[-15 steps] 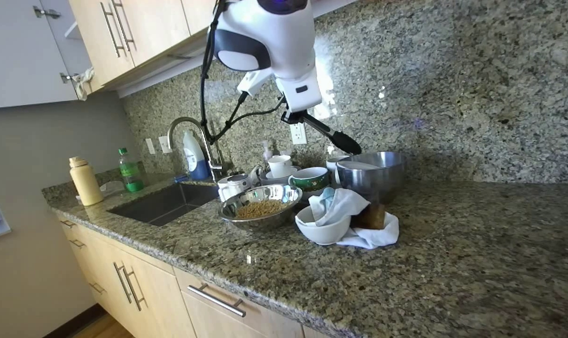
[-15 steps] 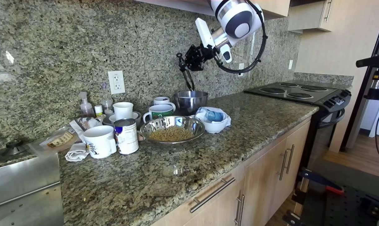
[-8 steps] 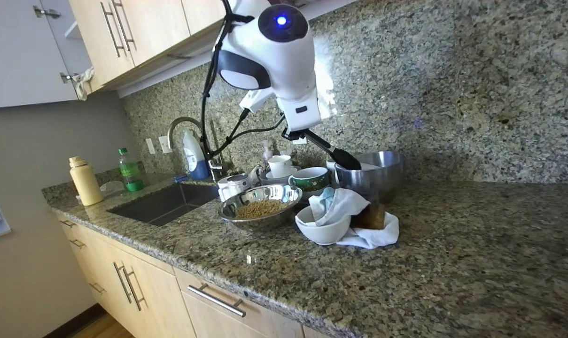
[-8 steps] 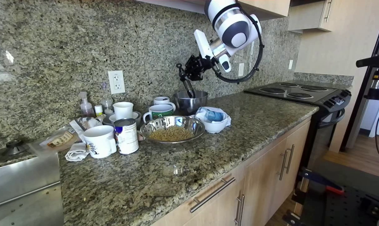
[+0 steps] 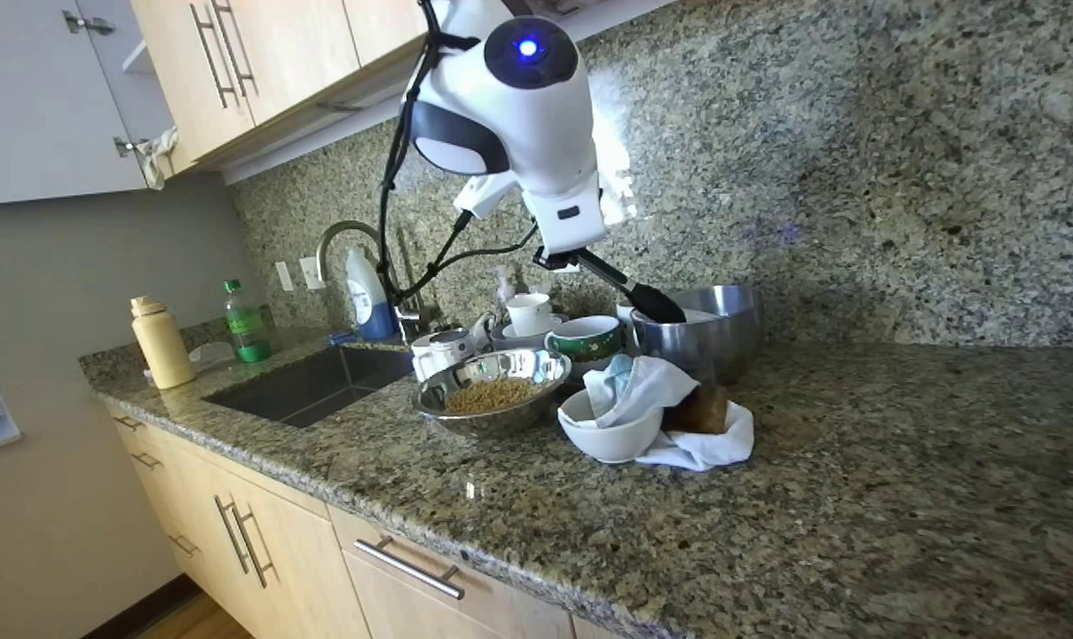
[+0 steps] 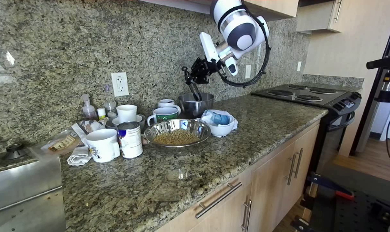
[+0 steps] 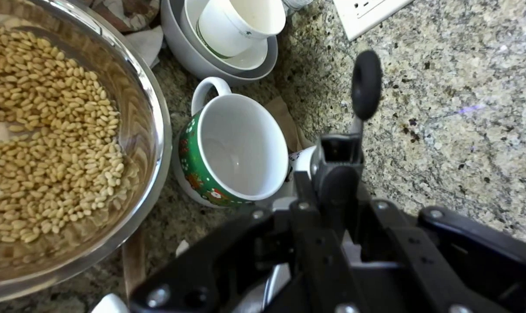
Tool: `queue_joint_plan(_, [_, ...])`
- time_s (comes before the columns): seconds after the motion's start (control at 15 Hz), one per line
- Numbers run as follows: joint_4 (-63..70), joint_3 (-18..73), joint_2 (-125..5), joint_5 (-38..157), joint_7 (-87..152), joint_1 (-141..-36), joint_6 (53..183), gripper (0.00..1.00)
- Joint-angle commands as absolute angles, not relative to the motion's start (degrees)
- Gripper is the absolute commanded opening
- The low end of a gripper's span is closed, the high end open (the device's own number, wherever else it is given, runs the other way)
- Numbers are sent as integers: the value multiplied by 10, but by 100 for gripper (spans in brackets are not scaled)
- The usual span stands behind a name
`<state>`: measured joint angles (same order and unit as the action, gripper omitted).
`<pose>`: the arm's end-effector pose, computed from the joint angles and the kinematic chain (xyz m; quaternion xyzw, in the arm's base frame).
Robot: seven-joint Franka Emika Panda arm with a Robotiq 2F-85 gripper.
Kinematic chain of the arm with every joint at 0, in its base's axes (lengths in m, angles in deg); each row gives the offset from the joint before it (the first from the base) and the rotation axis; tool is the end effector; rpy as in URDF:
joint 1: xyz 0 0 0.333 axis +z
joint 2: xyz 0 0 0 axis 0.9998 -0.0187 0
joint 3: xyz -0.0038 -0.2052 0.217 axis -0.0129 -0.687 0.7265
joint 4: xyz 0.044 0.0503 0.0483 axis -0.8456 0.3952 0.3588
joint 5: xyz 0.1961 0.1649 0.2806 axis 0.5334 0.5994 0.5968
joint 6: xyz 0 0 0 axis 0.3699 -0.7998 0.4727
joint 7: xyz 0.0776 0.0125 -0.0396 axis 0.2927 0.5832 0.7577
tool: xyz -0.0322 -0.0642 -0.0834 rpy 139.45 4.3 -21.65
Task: Use the black/silver object to stir the contents of the silver bowl
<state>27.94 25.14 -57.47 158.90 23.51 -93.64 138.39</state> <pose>0.5701 -0.1433 0.3296 -0.5191 0.7188 -0.1366 0.4419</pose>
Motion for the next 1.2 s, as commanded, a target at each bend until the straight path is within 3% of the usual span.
queue_joint_plan(0.0, [277,251,-576,1610,249,-935,1406,5])
queue_joint_plan(0.6, [228,246,-624,1596,238,-936,1442,5])
queue_joint_plan(0.67, [223,246,-630,1593,235,-936,1443,37])
queue_joint_plan(1.13, [201,245,-658,1579,224,-934,1444,91])
